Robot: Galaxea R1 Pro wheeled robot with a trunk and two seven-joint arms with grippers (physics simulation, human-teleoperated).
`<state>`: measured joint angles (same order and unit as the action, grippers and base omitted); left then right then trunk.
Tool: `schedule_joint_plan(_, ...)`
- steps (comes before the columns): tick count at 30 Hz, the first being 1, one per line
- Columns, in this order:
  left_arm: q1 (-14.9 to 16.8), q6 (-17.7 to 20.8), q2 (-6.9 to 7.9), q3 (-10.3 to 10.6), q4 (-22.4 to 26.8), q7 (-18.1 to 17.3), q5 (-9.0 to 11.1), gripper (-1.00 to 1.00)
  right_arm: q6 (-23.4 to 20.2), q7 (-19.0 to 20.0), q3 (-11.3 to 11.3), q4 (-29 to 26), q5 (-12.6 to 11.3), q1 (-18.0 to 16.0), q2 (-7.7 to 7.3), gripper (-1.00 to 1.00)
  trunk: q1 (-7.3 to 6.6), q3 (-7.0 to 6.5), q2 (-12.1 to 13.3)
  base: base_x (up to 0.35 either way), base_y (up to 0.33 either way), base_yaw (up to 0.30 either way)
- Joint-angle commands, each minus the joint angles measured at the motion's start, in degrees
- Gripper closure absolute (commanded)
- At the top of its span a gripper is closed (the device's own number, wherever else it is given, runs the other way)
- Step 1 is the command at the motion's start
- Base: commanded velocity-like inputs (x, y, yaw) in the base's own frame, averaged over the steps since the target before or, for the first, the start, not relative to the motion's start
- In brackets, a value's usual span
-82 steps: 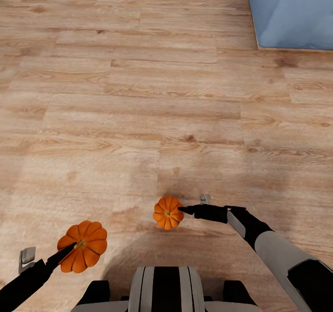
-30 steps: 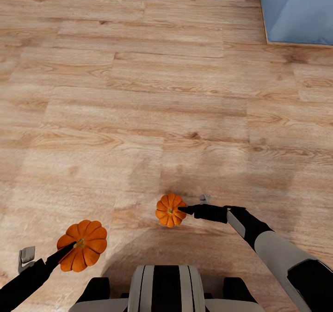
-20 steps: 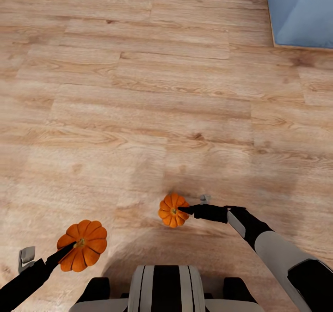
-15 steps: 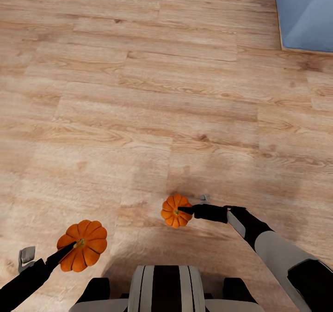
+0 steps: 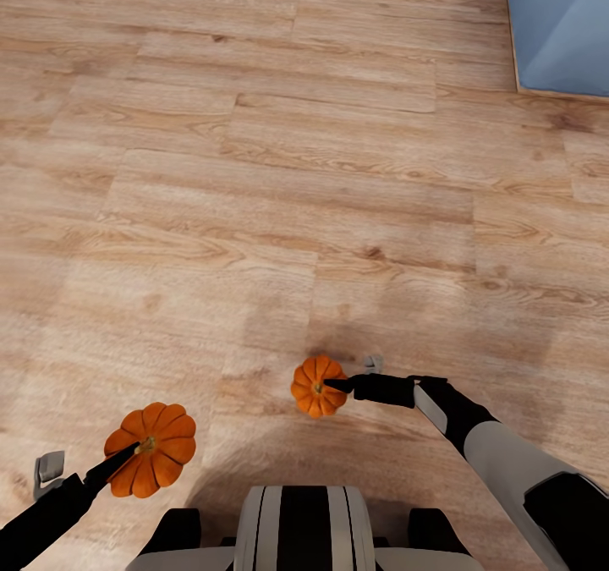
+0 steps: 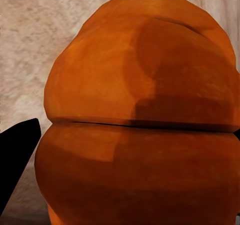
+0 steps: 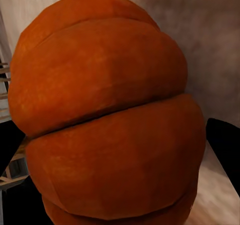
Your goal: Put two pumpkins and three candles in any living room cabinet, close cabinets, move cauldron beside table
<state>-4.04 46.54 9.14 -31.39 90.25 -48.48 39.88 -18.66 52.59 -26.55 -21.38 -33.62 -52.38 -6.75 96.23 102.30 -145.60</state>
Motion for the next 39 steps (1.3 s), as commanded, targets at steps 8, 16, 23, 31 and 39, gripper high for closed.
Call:
schedule_joint_plan(8, 0.0, -0.17, -0.09, -0.12, -0.17, 0.09, -0.03, 1.0, -0.03, -0.02, 0.0, -0.14, -0.04, 0.0, 0.2, 1.0, 0.0, 0.0, 0.0, 0.0, 0.0, 0.0)
schedule_joint_plan(16, -0.08, -0.54, -0.27, -0.14, -0.24, 0.14, -0.12, 1.0, 0.06, 0.03, 0.0, -0.18, -0.05, 0.07, 0.32, 1.0, 0.0, 0.0, 0.0, 0.0, 0.0, 0.0)
schedule_joint_plan(23, -0.09, -0.57, -0.48, -0.1, -0.25, 0.18, -0.31, 1.0, 0.4, 0.1, -0.04, -0.26, -0.05, 0.15, 0.31, 1.0, 0.0, 0.0, 0.0, 0.0, 0.0, 0.0)
schedule_joint_plan(31, -0.14, -1.51, -0.6, -0.1, -1.56, 0.36, -0.1, 1.0, -0.37, 0.13, 0.24, -14.46, -0.17, 3.51, -1.82, 1.0, 0.0, 0.0, 0.0, 0.0, 0.0, 0.0)
schedule_joint_plan(39, -0.17, -1.76, -0.82, -0.13, -1.64, 0.64, -0.06, 1.0, -4.62, -0.53, 0.7, -31.36, -0.3, 9.35, -6.43, 1.0, -0.1, -0.89, 0.05, 0.0, 0.0, 0.0)
